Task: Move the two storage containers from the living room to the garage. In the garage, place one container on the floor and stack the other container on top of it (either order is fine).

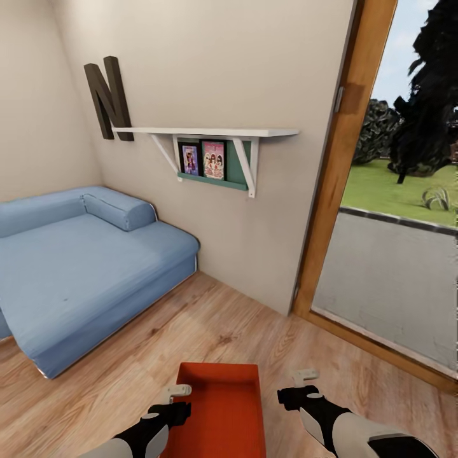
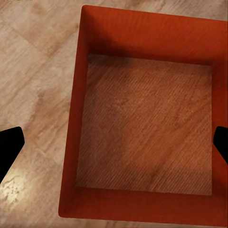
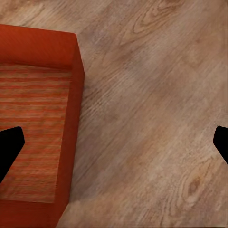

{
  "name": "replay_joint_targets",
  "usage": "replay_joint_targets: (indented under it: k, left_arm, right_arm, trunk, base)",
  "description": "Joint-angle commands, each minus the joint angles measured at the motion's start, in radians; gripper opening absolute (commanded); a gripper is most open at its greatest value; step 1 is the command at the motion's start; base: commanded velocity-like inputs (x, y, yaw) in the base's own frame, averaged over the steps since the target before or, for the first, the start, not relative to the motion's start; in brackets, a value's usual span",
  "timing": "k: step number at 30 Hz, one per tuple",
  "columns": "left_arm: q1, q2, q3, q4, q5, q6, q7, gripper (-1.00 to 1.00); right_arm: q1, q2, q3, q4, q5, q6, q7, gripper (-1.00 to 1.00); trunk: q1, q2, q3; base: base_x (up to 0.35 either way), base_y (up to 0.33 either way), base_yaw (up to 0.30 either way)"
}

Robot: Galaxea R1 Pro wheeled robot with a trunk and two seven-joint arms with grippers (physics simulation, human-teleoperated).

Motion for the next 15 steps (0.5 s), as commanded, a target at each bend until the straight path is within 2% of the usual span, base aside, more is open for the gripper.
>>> replay_joint_targets:
  k: [1,6,11,15]
  left_arm:
    - [-0.001,0.0,0.005,0.001,0.001,-0.004,0.002,1.0]
    - [-0.001,0.0,0.005,0.001,0.001,-0.004,0.002,1.0]
    - [-0.001,0.0,0.005,0.001,0.001,-0.003,0.002,1.0]
    - [0.0,0.0,0.005,0.001,0.001,-0.003,0.002,1.0]
  right_arm:
    - [-0.001,0.0,0.007,0.002,0.002,-0.003,-0.004,1.0]
    - [-0.001,0.0,0.007,0.002,0.002,-0.003,-0.004,1.0]
    - [-0.001,0.0,0.007,0.002,0.002,-0.003,-0.004,1.0]
    - [-0.001,0.0,0.007,0.002,0.002,-0.003,-0.004,1.0]
  trunk:
    - [0.0,0.0,-0.001]
    - [0.0,0.0,-0.001]
    - [0.0,0.0,-0.001]
    - [0.0,0.0,-0.001]
  base:
    - [0.0,0.0,-0.125]
    - [0.0,0.0,-0.1]
    - [0.005,0.0,-0.028]
    - [0.131,0.0,-0.005]
